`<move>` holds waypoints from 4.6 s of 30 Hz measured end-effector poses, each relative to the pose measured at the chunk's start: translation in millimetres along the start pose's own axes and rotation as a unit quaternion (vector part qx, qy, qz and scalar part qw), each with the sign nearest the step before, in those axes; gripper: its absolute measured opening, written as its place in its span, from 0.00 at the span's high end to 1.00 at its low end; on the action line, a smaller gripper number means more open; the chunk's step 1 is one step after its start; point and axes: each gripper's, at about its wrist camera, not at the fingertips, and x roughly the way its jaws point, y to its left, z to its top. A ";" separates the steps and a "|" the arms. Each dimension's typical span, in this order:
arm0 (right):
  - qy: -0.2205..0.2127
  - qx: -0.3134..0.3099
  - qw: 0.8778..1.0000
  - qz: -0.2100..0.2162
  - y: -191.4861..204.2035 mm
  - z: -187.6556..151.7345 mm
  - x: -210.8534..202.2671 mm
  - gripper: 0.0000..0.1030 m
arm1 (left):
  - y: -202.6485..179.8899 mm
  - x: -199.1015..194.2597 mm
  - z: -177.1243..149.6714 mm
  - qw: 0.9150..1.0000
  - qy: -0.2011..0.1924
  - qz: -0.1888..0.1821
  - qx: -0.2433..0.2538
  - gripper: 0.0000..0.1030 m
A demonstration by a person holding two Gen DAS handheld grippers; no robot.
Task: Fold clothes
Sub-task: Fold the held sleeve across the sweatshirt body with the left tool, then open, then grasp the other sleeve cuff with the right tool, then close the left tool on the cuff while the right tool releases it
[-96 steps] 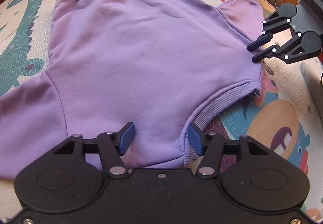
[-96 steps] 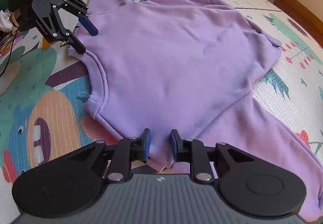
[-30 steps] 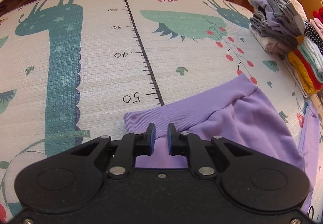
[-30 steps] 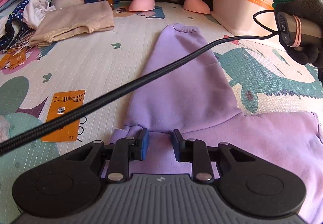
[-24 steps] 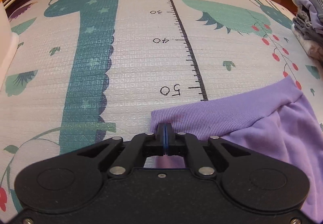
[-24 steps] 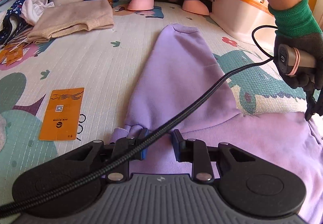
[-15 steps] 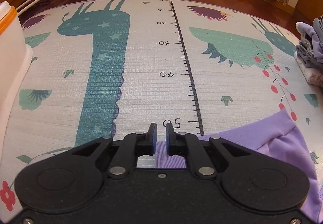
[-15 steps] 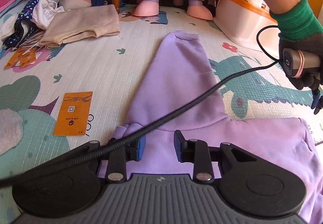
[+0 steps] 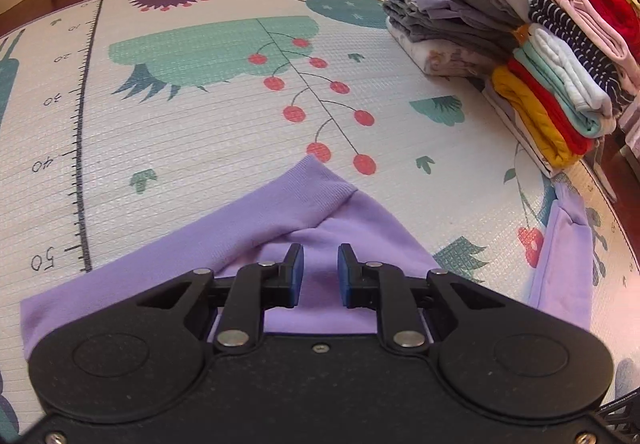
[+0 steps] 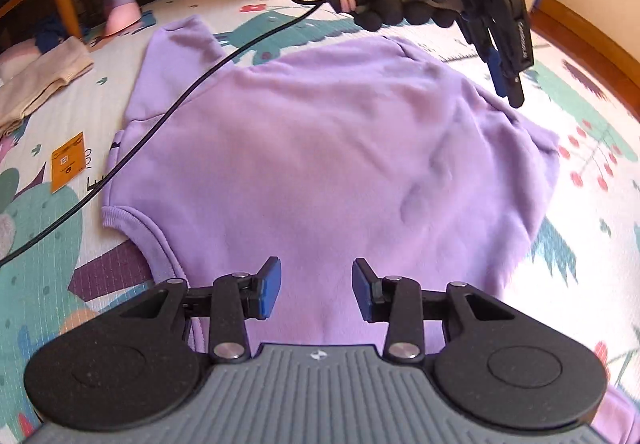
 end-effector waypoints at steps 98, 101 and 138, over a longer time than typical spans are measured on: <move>-0.244 0.639 0.726 -0.075 -284.1 -275.9 -114.5 0.47 | -321.3 -55.2 -182.6 0.997 -0.003 0.015 -0.075 0.07; -0.235 0.635 0.732 -0.073 -289.7 -274.1 -111.0 0.69 | -333.9 -41.6 -172.3 0.999 0.008 0.021 -0.027 0.07; -0.335 0.536 0.772 0.058 -278.8 -263.6 -194.8 0.91 | -407.2 85.7 -62.2 0.900 -0.079 0.316 0.291 0.96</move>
